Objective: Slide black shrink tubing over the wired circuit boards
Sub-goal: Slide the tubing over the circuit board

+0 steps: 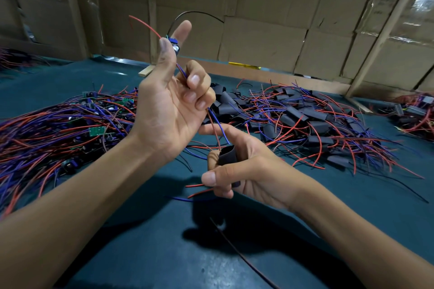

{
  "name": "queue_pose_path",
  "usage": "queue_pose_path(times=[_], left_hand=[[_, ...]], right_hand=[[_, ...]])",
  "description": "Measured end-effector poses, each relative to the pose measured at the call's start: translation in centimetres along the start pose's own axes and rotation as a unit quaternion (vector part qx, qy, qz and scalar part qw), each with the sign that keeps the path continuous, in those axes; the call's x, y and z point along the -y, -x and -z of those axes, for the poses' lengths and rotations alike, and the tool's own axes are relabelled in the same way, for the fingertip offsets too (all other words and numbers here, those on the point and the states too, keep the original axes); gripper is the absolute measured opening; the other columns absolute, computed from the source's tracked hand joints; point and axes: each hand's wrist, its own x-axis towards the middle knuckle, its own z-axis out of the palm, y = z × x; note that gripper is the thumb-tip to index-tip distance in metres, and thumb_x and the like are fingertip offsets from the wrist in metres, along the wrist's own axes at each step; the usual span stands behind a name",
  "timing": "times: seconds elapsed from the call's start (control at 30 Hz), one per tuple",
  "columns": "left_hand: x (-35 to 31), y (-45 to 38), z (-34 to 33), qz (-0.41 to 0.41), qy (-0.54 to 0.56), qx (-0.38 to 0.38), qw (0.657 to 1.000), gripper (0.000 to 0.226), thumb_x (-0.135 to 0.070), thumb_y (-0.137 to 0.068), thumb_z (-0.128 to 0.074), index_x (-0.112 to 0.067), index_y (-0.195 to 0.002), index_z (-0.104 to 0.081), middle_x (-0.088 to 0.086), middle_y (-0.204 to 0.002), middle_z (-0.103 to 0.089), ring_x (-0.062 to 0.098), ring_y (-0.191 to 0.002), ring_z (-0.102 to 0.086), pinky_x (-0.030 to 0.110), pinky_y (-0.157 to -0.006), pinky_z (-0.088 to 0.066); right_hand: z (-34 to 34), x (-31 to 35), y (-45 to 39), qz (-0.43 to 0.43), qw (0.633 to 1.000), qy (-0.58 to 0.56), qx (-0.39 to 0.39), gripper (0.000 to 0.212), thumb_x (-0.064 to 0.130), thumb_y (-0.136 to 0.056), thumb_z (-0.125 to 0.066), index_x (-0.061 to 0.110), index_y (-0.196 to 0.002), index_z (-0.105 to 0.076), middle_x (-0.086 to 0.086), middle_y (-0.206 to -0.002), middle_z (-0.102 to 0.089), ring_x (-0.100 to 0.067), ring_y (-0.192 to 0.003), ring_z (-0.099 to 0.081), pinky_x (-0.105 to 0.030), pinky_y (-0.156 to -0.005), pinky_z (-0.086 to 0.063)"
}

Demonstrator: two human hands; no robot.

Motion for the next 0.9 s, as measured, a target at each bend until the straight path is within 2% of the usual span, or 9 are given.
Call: queue_pose_path(times=[0.5, 0.73, 0.83, 0.9], left_hand=[[0.46, 0.17, 0.19, -0.005, -0.034, 0.016, 0.999, 0.047, -0.042, -0.11, -0.027, -0.024, -0.151, -0.039, -0.002, -0.063, -0.034, 0.014, -0.058, -0.015, 0.026, -0.056, -0.024], [0.6, 0.18, 0.17, -0.009, -0.042, 0.03, 0.999, 0.046, -0.04, -0.11, -0.025, -0.023, -0.151, -0.04, -0.001, -0.063, -0.034, 0.014, -0.058, -0.017, 0.027, -0.056, -0.024], [0.55, 0.24, -0.01, -0.007, -0.058, 0.043, 0.997, 0.046, -0.038, -0.11, -0.025, -0.02, -0.15, -0.04, 0.0, -0.062, -0.036, 0.014, -0.056, -0.018, 0.028, -0.056, -0.024], [0.64, 0.35, -0.18, 0.004, -0.066, 0.06, 0.996, 0.047, -0.037, -0.11, -0.025, -0.015, -0.149, -0.04, 0.0, -0.062, -0.039, 0.015, -0.056, -0.018, 0.028, -0.056, -0.024]], right_hand=[[-0.08, 0.35, 0.13, 0.012, 0.999, -0.051, -0.002, 0.072, -0.016, -0.073, -0.061, 0.001, -0.14, -0.041, -0.01, -0.056, -0.044, -0.018, -0.044, -0.039, -0.026, -0.049, -0.037], [0.19, 0.58, 0.19, 0.019, 0.998, -0.062, -0.015, 0.076, -0.014, -0.073, -0.063, 0.003, -0.144, -0.038, -0.01, -0.057, -0.045, -0.017, -0.044, -0.039, -0.03, -0.05, -0.033], [0.33, 0.5, 0.07, 0.016, 0.998, -0.04, -0.038, 0.073, -0.01, -0.074, -0.067, 0.006, -0.14, -0.042, -0.011, -0.059, -0.044, -0.02, -0.046, -0.04, -0.033, -0.051, -0.03], [0.45, 0.45, -0.07, 0.005, 0.997, 0.023, -0.069, 0.067, -0.003, -0.075, -0.072, 0.01, -0.136, -0.047, -0.012, -0.058, -0.045, -0.022, -0.05, -0.041, -0.035, -0.053, -0.029]])
